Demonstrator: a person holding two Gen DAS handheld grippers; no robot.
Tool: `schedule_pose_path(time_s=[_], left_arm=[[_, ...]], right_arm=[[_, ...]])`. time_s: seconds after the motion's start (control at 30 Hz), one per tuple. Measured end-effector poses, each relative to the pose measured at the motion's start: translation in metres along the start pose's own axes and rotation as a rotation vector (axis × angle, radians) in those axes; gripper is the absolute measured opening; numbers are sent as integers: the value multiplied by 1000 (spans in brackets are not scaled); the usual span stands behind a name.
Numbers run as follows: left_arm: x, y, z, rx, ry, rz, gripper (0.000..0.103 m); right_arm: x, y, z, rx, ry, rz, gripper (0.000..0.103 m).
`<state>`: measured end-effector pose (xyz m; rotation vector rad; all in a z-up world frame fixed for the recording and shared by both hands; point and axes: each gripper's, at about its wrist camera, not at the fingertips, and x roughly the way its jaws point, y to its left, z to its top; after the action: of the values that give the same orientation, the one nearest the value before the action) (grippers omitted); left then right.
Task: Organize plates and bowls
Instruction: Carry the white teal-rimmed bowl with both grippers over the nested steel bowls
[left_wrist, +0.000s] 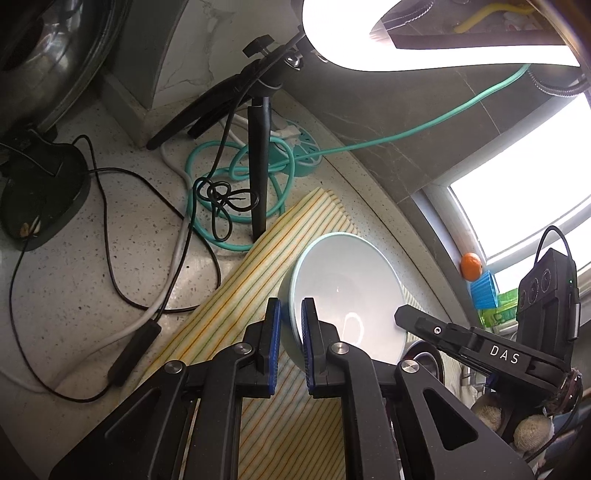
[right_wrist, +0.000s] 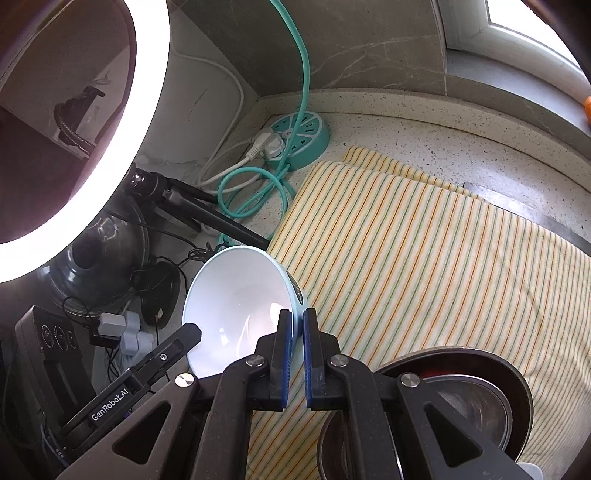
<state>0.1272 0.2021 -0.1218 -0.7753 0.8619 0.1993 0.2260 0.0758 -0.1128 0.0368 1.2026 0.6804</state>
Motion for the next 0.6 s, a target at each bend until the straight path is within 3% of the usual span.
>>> schedule_pose_path(time_s=[0.6], left_arm=[[-32,-31,-19,64,-40,-42,9]], right_arm=[[-47,-4,-27,18,-49,29,6]])
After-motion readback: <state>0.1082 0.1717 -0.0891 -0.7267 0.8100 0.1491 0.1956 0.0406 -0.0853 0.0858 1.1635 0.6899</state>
